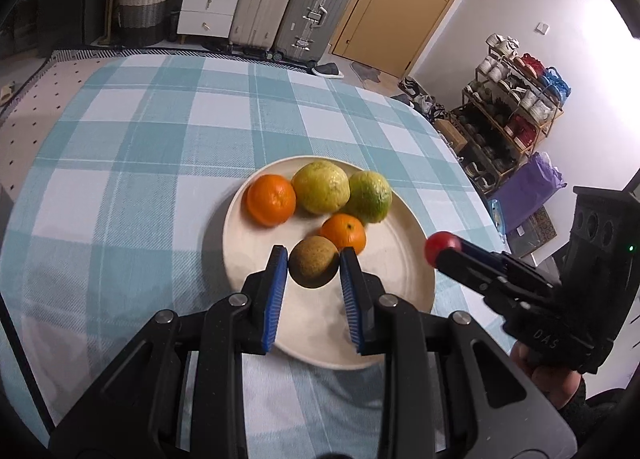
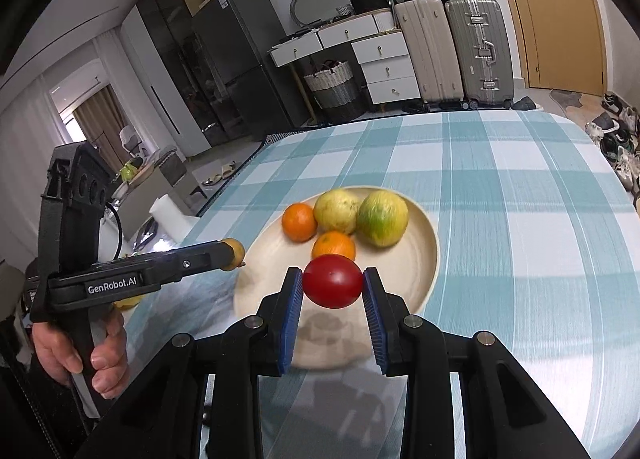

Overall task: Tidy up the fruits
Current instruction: 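Carry both fruits onto the cream plate and open both tools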

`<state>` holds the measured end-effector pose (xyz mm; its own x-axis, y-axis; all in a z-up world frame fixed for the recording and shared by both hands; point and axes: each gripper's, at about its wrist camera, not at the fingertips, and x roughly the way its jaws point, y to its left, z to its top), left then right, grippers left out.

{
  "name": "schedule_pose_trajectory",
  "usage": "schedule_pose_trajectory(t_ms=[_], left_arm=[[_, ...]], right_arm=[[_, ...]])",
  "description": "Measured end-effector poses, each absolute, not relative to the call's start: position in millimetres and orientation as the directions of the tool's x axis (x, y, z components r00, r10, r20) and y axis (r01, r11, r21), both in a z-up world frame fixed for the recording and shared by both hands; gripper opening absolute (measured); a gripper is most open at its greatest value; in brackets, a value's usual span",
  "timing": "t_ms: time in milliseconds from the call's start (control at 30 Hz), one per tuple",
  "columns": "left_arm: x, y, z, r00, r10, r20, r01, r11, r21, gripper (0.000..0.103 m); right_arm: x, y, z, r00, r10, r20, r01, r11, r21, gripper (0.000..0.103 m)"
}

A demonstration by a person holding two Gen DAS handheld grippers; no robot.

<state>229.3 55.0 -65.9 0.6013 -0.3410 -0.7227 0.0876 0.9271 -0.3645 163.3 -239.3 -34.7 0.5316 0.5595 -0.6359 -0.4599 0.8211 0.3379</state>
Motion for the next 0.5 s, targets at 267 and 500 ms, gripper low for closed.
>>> schedule_pose_trajectory(t_ms=[267,500], left_arm=[[259.4,50.9,-82.2,0.584,-0.353,-0.731,0.089,0.923,-0.375,0.024],[274.9,46.3,-89.6,0.578,-0.355,-0.735,0.107,0.926,-0.362,0.024]], right_arm=[[188.3,-221.7,-48.9,0.549,0.487,-0.680,-0.444,0.859,0.256,0.031],[203.2,-216.2,-61.9,0.520,0.498,-0.693,-0.431,0.854,0.291,0.031]])
